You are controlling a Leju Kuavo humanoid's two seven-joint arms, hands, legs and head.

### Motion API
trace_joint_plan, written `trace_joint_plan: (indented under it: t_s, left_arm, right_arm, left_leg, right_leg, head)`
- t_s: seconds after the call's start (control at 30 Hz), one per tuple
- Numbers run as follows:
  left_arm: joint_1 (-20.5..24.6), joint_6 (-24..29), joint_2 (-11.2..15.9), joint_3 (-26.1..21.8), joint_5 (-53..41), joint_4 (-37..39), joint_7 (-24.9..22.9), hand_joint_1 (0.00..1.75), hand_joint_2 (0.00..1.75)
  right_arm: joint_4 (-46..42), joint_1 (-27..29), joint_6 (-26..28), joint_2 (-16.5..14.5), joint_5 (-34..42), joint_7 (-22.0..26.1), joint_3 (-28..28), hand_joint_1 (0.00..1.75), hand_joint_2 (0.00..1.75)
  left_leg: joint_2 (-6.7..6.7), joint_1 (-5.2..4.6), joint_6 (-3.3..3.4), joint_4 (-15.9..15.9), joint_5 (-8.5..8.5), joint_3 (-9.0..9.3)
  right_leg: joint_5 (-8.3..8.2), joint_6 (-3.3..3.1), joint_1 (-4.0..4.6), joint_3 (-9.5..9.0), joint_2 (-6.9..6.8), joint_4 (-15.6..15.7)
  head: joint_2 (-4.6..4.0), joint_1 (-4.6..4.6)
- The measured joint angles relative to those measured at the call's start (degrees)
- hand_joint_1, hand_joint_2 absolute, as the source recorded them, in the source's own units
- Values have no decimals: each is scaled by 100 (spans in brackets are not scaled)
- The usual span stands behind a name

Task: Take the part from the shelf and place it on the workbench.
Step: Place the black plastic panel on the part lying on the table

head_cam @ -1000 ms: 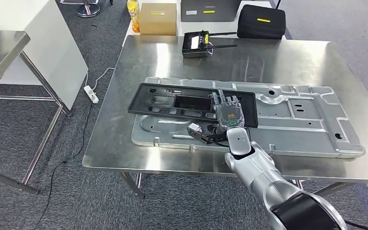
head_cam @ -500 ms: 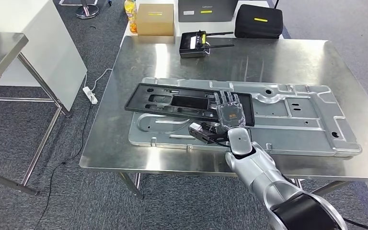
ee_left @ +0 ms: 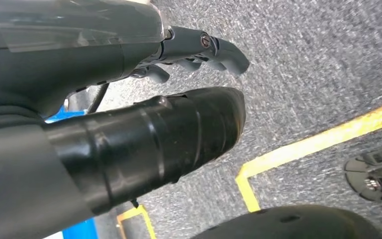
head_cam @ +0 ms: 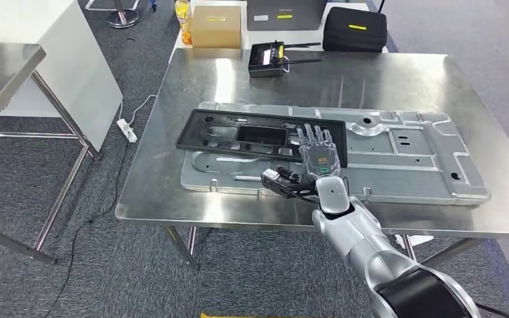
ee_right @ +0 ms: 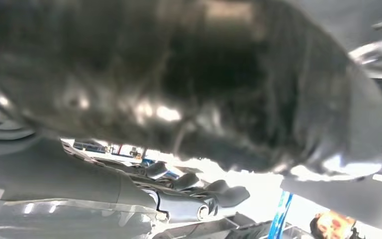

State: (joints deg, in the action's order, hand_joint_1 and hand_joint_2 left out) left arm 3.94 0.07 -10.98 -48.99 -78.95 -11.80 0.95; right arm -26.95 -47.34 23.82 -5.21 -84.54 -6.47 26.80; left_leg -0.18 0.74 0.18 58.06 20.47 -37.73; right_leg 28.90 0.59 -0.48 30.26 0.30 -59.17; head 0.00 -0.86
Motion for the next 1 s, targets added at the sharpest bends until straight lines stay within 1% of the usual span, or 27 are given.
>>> trace_joint_plan:
  t_s: [0.03,0.07,0.1,0.13,0.17,0.2,0.23,0.27,0.3,0.33,0.37,0.43,0.47,0.5,0.57,0.6,0.63,0.67,0.73,0.77,0.8,0.83,0.87,0.9,0.93,0.97,1.0]
  left_arm:
    - [-6,0,1,-2,0,1,0,0,0]
    - [-5,0,1,-6,2,1,0,0,0]
    - [-8,-1,1,-11,4,2,-1,0,0]
    - [-11,-2,1,-18,6,3,-2,0,0]
    - [-7,-4,1,-25,8,3,-4,0,0]
    - [-7,-7,1,-31,9,3,-5,0,0]
    - [-6,-10,1,-37,9,3,-7,0,0]
    - [-4,-11,1,-44,9,2,-8,0,0]
    - [-1,-13,1,-51,10,2,-8,0,0]
    - [1,-13,1,-56,10,2,-8,0,0]
    - [4,-14,1,-61,11,2,-8,0,0]
    - [20,-14,8,-67,11,2,-7,0,0]
    - [27,-14,11,-70,11,2,-5,0,0]
    - [36,-15,15,-74,11,2,-4,0,0]
    - [43,-19,13,-81,11,3,-1,0,0]
    - [47,-22,10,-84,11,4,-1,0,0]
    - [46,-25,9,-87,12,5,0,0,0]
    - [46,-27,8,-89,13,6,3,0,0]
    - [50,-29,12,-91,14,6,9,0,0]
    - [49,-31,12,-92,14,6,11,0,0]
    - [46,-32,11,-93,14,7,13,0,0]
    - [43,-33,10,-95,14,7,14,0,0]
    - [42,-34,9,-96,15,7,16,0,0]
    - [43,-34,8,-97,15,6,19,0,0]
    - [45,-32,8,-98,15,6,21,0,0]
    - [46,-30,9,-99,15,6,23,0,0]
    - [46,-28,10,-100,15,6,23,0,0]
  right_arm:
    - [1,-6,-1,-2,3,1,-2,0,0]
    - [1,-12,-5,-5,5,4,-3,0,0]
    - [2,-16,-9,-9,8,8,-3,0,0]
    - [2,-22,-14,-13,8,12,-3,0,0]
    - [3,-27,-17,-16,9,15,-3,0,0]
    - [5,-29,-18,-17,9,15,-4,0,0]
    - [9,-29,-19,-17,9,16,-4,0,0]
    - [13,-27,-19,-17,9,19,-5,0,0]
    - [16,-26,-20,-17,9,22,-5,0,0]
    - [17,-27,-20,-17,9,26,-5,0,0]
    - [17,-29,-20,-17,9,30,-5,0,0]
    - [16,-38,-20,-17,9,30,-10,0,0]
    - [15,-45,-20,-17,9,30,-14,0,0]
    - [15,-53,-20,-19,9,31,-17,0,0]
    - [16,-64,-21,-22,9,31,-21,0,0]
    - [17,-69,-23,-21,9,31,-23,0,0]
    - [19,-76,-28,-20,9,31,-27,0,0]
    - [21,-85,-33,-16,8,31,-31,0,0]
    - [28,-99,-45,-14,5,30,-35,0,0]
    - [36,-98,-52,-13,4,29,-36,0,0]
    - [42,-97,-61,-13,3,29,-36,0,0]
    - [48,-96,-73,-13,2,27,-36,0,0]
    - [50,-99,-84,-13,2,24,-37,0,0]
    - [50,-106,-92,-12,3,20,-41,0,0]
    - [50,-117,-99,-13,3,15,-48,0,0]
    - [50,-127,-103,-13,3,13,-56,0,0]
    - [51,-135,-105,-13,2,10,-63,0,0]
  left_leg:
    - [-4,0,-41,-14,-43,-15]
    - [-7,6,-77,-3,-31,-51]
    - [-9,12,-102,76,85,-109]
    - [-9,17,-119,253,298,-191]
    - [-6,25,-126,548,600,-287]
    - [-5,26,-133,923,899,-383]
    - [-4,27,-138,1294,1108,-451]
    - [-5,26,-138,1567,1197,-460]
    - [-4,24,-134,1673,1162,-388]
    - [-4,21,-120,1576,1041,-217]
    - [-4,12,-94,1272,909,67]
    - [-2,-22,-27,473,872,668]
    - [-2,-43,2,169,910,862]
    - [-3,-63,25,16,953,939]
    - [10,-66,79,-67,870,917]
    - [27,-53,120,-92,803,892]
    - [44,-36,164,-122,723,847]
    - [60,-19,195,-142,642,783]
    - [67,-19,216,-137,505,614]
    - [70,-18,206,-129,441,522]
    - [75,-15,194,-118,384,438]
    - [80,-12,177,-99,327,347]
    - [83,-6,156,-76,280,267]
    - [83,-2,131,-43,242,199]
    - [79,-4,101,-5,208,133]
    - [75,-8,65,21,175,92]
    - [72,-13,27,37,137,65]
  right_leg:
    - [-42,-43,-2,40,0,25]
    - [-90,-87,-9,83,-9,48]
    - [-157,-139,-18,140,-17,66]
    - [-228,-185,-26,208,-26,83]
    - [-293,-219,-19,283,-32,85]
    - [-353,-244,-7,366,-33,83]
    - [-414,-255,9,452,-35,75]
    - [-476,-259,25,544,-37,63]
    - [-533,-259,40,634,-38,49]
    - [-586,-256,51,715,-38,34]
    - [-636,-249,60,785,-38,18]
    - [-723,-216,72,873,-41,-9]
    - [-768,-187,72,890,-46,-10]
    - [-815,-154,65,896,-52,-1]
    - [-892,-80,50,898,-54,25]
    - [-830,-48,45,925,-46,-14]
    - [-654,-17,40,982,-37,-147]
    - [-380,10,29,1068,-31,-400]
    - [187,58,-1,1261,-27,-1136]
    - [314,80,-20,1314,-29,-1481]
    - [314,99,-38,1306,-29,-1691]
    - [201,116,-60,1190,-30,-1706]
    - [45,129,-79,964,-31,-1490]
    - [-49,135,-97,658,-30,-1116]
    - [-55,133,-99,324,-27,-660]
    - [1,116,-91,91,-19,-313]
    - [70,90,-77,-40,-10,-84]
  head:
    - [0,-3]
    - [0,-1]
    - [0,0]
    - [0,3]
    - [0,5]
    - [0,7]
    - [0,8]
    - [0,7]
    - [0,8]
    - [0,8]
    - [0,9]
    - [0,7]
    - [0,5]
    - [1,6]
    - [1,7]
    - [1,8]
    - [0,4]
    - [0,1]
    - [0,-4]
    - [0,-4]
    - [0,-4]
    - [0,-4]
    - [0,-4]
    - [0,-4]
    - [0,-3]
    - [0,0]
    - [0,0]
